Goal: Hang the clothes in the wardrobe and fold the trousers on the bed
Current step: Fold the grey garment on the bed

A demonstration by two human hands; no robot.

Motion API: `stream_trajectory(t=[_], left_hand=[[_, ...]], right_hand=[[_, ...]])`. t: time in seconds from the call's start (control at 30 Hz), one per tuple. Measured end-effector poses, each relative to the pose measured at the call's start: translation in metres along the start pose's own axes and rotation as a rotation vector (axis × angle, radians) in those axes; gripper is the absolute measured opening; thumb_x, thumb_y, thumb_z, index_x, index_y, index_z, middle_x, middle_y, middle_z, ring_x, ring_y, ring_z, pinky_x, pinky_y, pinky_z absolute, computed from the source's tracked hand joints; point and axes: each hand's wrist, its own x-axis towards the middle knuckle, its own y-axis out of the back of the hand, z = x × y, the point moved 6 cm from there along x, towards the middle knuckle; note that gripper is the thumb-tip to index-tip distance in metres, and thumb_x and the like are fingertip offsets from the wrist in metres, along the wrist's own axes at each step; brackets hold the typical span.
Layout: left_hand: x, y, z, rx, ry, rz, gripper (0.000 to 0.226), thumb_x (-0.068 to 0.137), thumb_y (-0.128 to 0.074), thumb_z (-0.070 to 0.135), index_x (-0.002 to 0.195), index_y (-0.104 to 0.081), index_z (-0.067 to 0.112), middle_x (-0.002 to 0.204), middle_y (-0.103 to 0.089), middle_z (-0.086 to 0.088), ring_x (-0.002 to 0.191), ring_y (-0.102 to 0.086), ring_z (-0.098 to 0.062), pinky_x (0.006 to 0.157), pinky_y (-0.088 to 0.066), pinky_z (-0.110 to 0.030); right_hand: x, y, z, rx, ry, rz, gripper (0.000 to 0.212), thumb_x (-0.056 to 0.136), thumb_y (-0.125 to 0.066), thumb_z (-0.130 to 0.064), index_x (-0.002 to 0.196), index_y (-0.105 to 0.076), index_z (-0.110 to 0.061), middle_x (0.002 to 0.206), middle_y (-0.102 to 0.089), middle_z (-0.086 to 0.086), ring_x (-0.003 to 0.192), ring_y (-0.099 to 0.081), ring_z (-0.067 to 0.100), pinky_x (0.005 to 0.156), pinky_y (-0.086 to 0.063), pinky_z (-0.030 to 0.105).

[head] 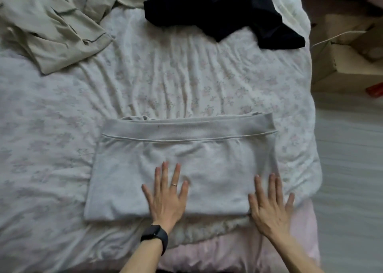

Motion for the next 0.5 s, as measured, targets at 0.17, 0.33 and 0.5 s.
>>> stream_trajectory(t=[0.17,0.33,0.5], left_hand=[[-0.013,-0.002,0.038,-0.035,-0.013,0.063,0.066,0.098,-0.006,0.064,0.156,0.015,0.04,0.163,0.029,0.011,0.15,0.025,-0.011,0.12,0.011,-0.059],[-0.054,-0.043,0.175,0.132,-0.434,0.008,0.079,0.092,-0.041,0.064,0.16,-0.017,0.031,0.168,-0.003,-0.002,0.155,-0.005,-0.026,0.118,-0.001,-0.06],[-0.07,-0.094,0.274,0.247,-0.475,-0.2,0.093,0.093,-0.052,0.057,0.16,0.007,0.03,0.166,0.022,0.0,0.145,0.036,-0.034,0.116,0.017,-0.06]], right_hand=[[0.023,0.02,0.058,0.117,-0.058,-0.057,0.071,0.101,-0.043,-0.047,0.161,-0.011,-0.028,0.168,-0.013,0.013,0.154,-0.012,0.03,0.12,-0.017,0.059],[0.081,0.067,0.067,0.431,-0.009,-0.056,0.062,0.096,-0.062,-0.038,0.148,-0.045,-0.009,0.137,-0.058,0.013,0.126,-0.052,0.031,0.105,-0.037,0.04],[0.15,0.106,0.05,0.69,0.031,-0.254,0.024,0.093,-0.066,-0.041,0.11,-0.067,-0.023,0.097,-0.069,-0.006,0.091,-0.067,0.015,0.078,-0.044,0.026]])
